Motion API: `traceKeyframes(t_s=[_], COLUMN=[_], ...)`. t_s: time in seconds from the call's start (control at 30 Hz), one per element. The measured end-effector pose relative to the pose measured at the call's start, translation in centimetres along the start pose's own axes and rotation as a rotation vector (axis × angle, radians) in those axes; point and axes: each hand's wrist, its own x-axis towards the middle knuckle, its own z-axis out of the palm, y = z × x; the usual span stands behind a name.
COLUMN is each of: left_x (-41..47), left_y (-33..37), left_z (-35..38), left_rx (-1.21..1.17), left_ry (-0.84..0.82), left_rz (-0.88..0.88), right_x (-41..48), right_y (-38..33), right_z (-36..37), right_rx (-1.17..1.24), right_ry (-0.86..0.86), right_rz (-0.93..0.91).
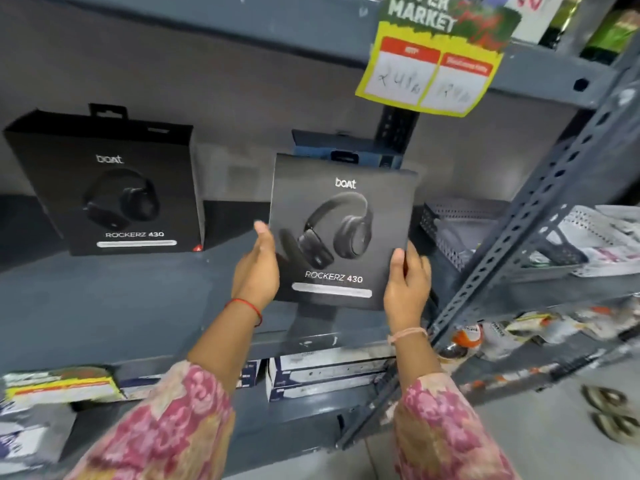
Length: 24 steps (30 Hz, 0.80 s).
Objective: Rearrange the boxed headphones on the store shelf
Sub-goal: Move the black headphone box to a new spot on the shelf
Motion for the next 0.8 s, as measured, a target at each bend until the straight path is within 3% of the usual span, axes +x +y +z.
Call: traceKeyframes(t_s=[0.2,0.33,0.63,0.8], left_x=[-3.0,-3.6,-0.9,2.4], left_y=[1.4,0.2,-7.2,-9.8], left_z=[-2.9,-6.1,-19.5,-22.6], left_rx=[0.096,0.05,-0.016,-0.12], left_ry=[0.093,0.07,0.269,0.355], left_rz=[0.005,0.139,0.186,0.207], right_x=[-2.2,-4.4,-12.2,-14.3], right_y=[-2.3,-3.8,-8.4,-9.4], right_z=[0.1,1.6,12.7,17.8], right_rx=[0.037,0.082,0.231,0.273], right_ry=[0.007,-0.046,-0.391,-0.535], right_rz=[-0.037,-0.042,-0.024,0.048])
